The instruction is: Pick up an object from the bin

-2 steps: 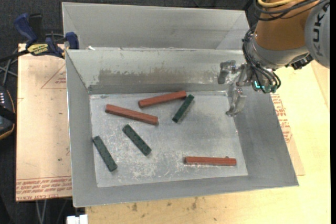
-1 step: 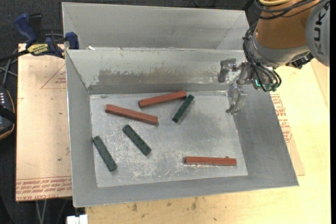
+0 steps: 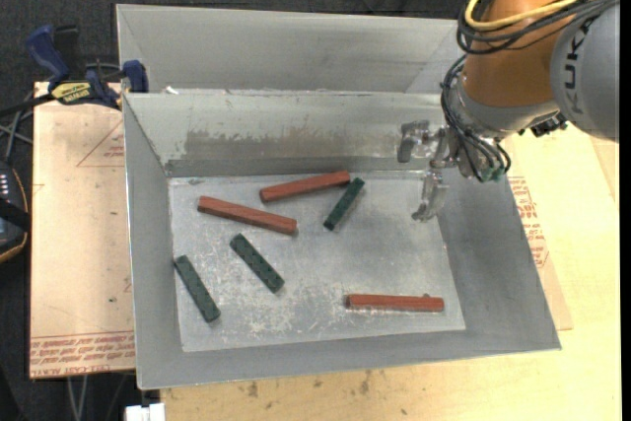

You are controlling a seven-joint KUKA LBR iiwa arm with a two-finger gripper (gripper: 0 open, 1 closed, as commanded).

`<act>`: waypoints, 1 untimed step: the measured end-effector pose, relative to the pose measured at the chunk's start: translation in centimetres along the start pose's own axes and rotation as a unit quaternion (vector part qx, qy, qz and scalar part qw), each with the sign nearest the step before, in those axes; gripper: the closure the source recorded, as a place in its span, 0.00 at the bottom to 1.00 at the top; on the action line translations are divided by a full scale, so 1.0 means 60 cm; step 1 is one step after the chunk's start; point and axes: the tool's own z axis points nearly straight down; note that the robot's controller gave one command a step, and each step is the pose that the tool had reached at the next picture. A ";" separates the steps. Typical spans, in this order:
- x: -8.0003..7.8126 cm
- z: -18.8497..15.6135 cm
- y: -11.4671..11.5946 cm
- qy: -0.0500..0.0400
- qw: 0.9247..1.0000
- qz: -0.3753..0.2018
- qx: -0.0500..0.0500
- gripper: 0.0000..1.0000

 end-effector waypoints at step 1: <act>0.083 0.102 0.052 0.004 1.000 -0.028 -0.001 0.00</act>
Offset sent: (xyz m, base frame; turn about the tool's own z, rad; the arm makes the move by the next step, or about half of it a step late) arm -0.0527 0.0946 -0.0936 -0.0973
